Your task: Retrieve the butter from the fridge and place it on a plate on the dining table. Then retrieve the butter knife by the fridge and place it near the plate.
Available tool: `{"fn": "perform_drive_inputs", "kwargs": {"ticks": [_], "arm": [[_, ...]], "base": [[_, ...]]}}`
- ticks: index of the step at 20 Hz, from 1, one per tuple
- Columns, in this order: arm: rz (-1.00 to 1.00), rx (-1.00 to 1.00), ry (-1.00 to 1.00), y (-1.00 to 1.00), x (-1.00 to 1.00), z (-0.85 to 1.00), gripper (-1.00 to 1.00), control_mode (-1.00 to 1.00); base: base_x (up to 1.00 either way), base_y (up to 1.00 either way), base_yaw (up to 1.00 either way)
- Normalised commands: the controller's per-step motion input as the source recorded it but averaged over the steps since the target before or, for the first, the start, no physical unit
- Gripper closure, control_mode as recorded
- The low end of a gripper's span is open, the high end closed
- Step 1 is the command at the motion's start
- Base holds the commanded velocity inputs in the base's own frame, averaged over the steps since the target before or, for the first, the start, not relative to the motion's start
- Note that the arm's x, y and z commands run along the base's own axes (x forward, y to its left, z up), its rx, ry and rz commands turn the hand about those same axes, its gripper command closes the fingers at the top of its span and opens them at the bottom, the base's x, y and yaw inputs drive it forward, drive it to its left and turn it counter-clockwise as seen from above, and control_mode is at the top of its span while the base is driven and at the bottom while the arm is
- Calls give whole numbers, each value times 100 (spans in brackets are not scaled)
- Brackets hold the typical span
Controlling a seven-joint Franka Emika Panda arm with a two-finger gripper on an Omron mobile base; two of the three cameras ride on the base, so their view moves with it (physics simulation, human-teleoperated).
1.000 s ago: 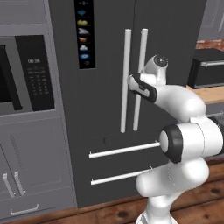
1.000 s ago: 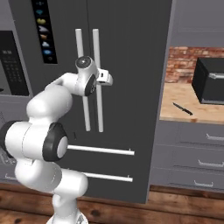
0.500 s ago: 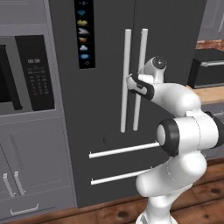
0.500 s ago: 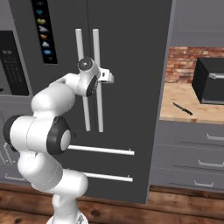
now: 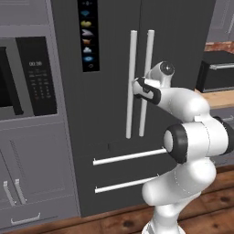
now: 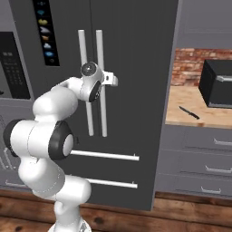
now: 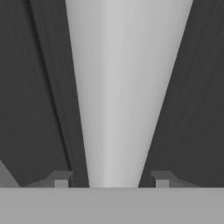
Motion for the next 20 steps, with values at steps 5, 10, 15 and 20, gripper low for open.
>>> {"fn": "perform_drive_inputs", "kwargs": {"ticks": [5, 10, 15, 20], "arm": [[0, 0, 0, -5, -1, 0, 100, -100], [0, 1, 0, -26, -42, 4, 100, -100], [0, 10, 0, -55, -92, 25, 100, -100], [2, 12, 11, -86, -91, 28, 100, -100]], "base": [[0, 0, 0], [0, 0, 0], [0, 0, 0], [0, 0, 0]]}}
